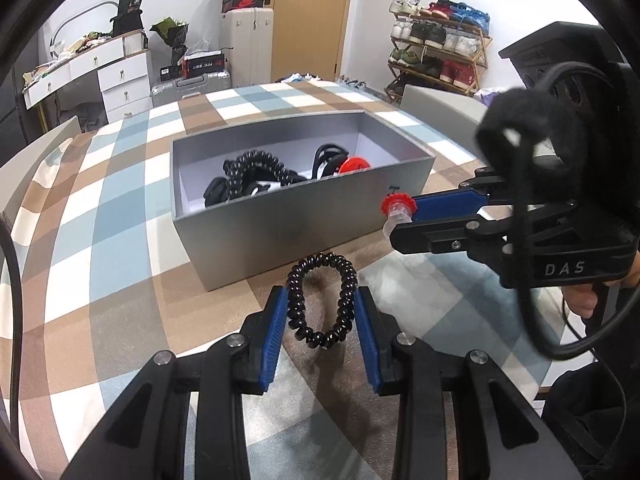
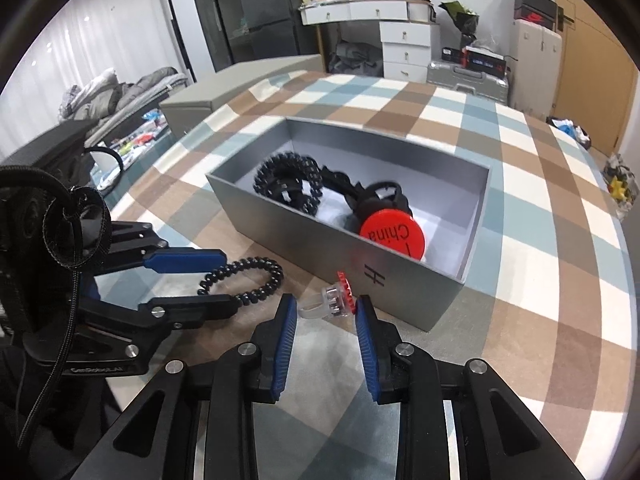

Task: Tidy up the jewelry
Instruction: 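Grasp the clear red-capped ring beside the box with the right gripper, then lower the beaded bracelet into the box with left while right drops the clear ring in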

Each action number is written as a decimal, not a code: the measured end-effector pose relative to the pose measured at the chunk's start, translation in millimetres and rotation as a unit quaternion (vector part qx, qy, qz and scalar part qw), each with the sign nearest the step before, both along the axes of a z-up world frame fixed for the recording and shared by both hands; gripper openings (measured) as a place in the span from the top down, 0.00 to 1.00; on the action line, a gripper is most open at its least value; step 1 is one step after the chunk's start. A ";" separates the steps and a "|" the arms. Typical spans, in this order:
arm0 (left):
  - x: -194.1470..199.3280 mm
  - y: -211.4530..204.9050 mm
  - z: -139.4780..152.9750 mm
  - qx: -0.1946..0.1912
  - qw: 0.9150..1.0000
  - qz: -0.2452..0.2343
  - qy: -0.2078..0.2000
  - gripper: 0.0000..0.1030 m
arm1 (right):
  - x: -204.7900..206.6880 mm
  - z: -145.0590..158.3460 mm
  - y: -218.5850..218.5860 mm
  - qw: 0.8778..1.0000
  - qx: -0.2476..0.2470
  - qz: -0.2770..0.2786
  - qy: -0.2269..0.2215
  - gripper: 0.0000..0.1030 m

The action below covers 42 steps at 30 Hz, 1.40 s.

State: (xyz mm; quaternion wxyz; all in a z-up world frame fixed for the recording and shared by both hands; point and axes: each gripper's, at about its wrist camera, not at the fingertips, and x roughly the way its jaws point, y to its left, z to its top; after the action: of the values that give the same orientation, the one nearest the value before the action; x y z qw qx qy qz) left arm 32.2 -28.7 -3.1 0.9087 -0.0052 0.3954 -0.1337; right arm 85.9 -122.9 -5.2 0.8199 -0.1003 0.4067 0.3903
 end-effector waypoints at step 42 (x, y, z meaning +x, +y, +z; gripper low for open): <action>-5.3 26.5 40.6 -0.045 0.994 0.044 -0.088 0.72 | -0.6 67.1 -45.2 0.984 0.159 -0.064 -0.042 0.72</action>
State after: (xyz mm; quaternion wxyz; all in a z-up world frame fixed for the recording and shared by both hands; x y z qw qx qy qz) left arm 26.9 -2.2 37.5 0.9437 -0.0517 0.3072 -0.1113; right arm 85.4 -168.1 61.9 0.8649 0.0414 0.3102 0.3925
